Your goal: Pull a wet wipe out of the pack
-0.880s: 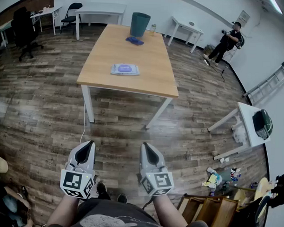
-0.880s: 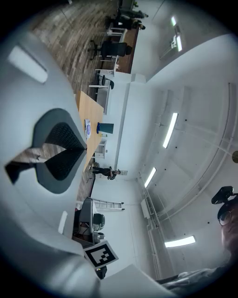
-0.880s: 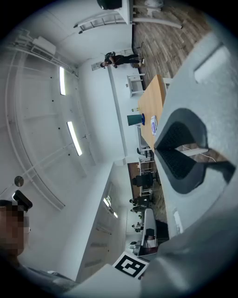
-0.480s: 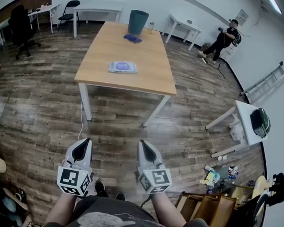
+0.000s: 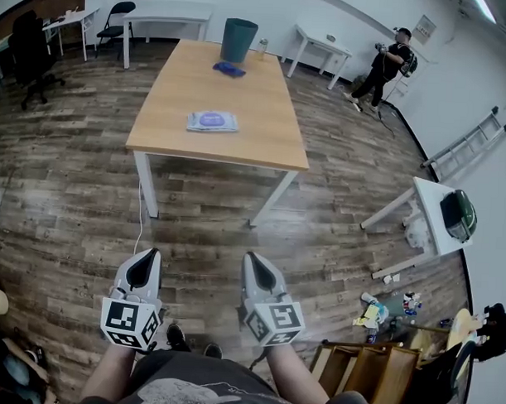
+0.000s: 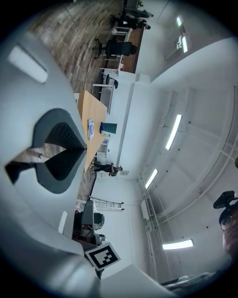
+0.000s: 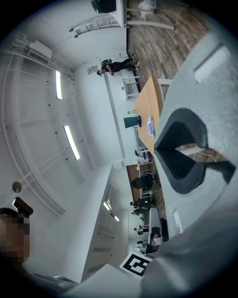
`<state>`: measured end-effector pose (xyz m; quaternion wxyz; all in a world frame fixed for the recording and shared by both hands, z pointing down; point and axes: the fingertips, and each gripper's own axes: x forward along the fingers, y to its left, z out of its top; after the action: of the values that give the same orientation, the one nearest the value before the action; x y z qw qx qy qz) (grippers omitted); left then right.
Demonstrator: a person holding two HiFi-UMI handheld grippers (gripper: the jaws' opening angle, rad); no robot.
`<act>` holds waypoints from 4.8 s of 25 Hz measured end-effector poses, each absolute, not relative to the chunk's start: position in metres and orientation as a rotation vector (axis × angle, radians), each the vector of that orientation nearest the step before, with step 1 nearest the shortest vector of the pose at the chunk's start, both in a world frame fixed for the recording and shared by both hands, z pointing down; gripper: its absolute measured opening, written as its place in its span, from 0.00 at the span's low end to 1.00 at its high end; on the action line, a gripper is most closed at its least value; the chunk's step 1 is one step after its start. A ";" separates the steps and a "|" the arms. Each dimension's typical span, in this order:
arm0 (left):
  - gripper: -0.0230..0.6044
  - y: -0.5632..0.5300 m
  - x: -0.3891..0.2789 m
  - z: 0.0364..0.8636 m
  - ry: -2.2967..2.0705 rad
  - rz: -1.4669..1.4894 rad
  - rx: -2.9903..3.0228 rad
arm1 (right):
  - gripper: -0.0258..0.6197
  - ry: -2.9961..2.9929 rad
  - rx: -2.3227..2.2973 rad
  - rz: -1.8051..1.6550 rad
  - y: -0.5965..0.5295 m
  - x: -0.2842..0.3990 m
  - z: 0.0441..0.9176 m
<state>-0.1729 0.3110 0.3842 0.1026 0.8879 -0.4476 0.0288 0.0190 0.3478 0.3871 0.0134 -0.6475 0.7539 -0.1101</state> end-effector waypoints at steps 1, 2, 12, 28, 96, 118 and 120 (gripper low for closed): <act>0.07 0.310 -0.173 0.386 -1.322 0.092 2.622 | 0.02 2.338 -2.022 -0.351 0.347 0.020 0.388; 0.07 0.309 -0.174 0.388 -1.324 0.100 2.622 | 0.02 2.327 -2.026 -0.356 0.347 0.020 0.389; 0.07 0.290 -0.202 0.388 -1.315 0.082 2.646 | 0.02 2.285 -2.119 -0.282 0.331 0.006 0.392; 0.07 0.238 -0.214 0.400 -1.358 0.092 2.603 | 0.02 2.242 -2.110 -0.386 0.269 0.023 0.410; 0.12 -0.187 -0.029 0.501 -1.091 0.476 2.640 | 0.02 2.335 -2.174 -0.489 -0.160 0.128 0.442; 0.07 -0.222 -0.018 0.592 -1.166 0.885 2.399 | 0.02 2.620 -1.993 -0.636 -0.227 0.142 0.482; 0.07 -0.224 -0.018 0.594 -1.163 0.902 2.399 | 0.02 2.671 -1.953 -0.643 -0.231 0.135 0.484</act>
<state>-0.0184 -0.2242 0.5940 0.1630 0.8410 -0.4076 0.3161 0.1350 -0.2312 0.4844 -0.1146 -0.5756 0.7872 -0.1895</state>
